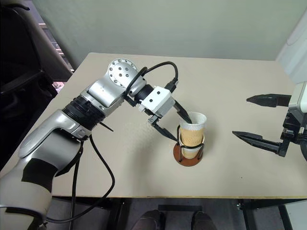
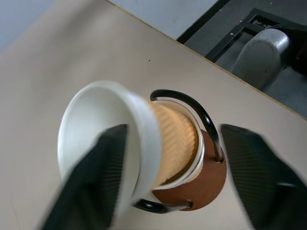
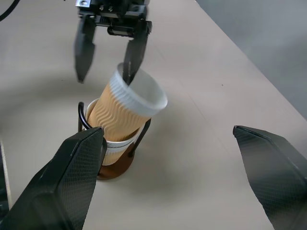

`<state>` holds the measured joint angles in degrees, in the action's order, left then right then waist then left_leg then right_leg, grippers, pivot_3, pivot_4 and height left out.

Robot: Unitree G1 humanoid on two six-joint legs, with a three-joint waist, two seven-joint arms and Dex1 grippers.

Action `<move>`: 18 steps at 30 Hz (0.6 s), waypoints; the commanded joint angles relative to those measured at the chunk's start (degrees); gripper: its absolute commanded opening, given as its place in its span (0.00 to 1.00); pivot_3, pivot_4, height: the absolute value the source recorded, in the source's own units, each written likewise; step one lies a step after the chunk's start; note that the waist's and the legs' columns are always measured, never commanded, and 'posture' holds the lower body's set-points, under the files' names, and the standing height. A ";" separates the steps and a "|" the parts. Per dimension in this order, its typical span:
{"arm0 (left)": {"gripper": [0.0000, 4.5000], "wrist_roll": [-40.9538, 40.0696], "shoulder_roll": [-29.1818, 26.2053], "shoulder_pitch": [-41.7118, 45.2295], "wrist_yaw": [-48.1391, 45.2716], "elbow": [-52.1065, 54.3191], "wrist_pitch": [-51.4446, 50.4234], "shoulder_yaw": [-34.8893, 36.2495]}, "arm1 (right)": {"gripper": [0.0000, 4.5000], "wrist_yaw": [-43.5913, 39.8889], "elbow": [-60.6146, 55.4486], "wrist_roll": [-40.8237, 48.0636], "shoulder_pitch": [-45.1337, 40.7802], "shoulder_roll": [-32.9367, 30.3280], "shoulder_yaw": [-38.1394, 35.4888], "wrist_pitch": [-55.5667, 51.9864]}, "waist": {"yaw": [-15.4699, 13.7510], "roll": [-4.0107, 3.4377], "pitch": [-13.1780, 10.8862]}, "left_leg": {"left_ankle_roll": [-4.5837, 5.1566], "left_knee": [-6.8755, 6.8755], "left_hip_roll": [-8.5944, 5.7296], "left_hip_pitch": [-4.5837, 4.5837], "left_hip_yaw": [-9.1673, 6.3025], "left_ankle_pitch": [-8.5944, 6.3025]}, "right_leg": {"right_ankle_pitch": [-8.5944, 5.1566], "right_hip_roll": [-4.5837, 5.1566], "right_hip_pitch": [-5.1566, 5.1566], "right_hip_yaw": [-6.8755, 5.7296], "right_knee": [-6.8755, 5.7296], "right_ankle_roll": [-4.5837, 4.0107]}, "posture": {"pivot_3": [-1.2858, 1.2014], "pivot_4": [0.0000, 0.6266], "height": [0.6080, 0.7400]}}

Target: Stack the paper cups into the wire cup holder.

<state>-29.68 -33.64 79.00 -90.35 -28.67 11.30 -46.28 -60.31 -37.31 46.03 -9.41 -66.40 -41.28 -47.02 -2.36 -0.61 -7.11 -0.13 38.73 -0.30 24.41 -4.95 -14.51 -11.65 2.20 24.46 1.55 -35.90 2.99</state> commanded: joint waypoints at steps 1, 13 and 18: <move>0.99 0.46 -0.26 -0.50 -2.15 1.99 -1.31 2.82 | 1.00 0.23 1.06 0.68 -1.40 -0.47 1.59 2.32 | 0.00 0.00 0.00 | 0.00 0.02 0.00 -0.01 0.01 0.00 | 0.00 0.00 0.00 0.01 -0.01 0.00 | 0.52 0.24 1.00; 0.99 2.27 -11.24 -11.14 1.82 8.93 -18.97 24.00 | 1.00 -6.70 12.50 -3.86 -7.29 -0.85 16.32 12.85 | 0.96 -0.15 0.09 | 0.08 0.26 0.02 -0.13 0.17 0.01 | 0.08 -0.01 -0.06 0.11 -0.12 0.13 | 0.52 0.24 1.00; 0.99 -5.48 -26.59 -29.43 0.14 17.91 -33.14 37.81 | 1.00 -13.80 23.95 -8.26 -6.96 -2.51 17.65 18.44 | 2.00 -0.26 0.14 | 0.07 0.08 0.07 -0.27 0.34 0.02 | 0.04 -0.08 -0.01 0.22 -0.08 0.09 | 0.52 0.24 1.00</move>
<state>-31.68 -56.85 51.91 -88.82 -14.59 -17.77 -14.18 -71.62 -16.90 39.63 -16.12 -67.13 -22.88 -31.24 -0.36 -0.86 -6.97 -0.06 38.79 -0.23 24.16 -4.62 -14.49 -11.62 2.13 24.50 1.79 -35.94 3.08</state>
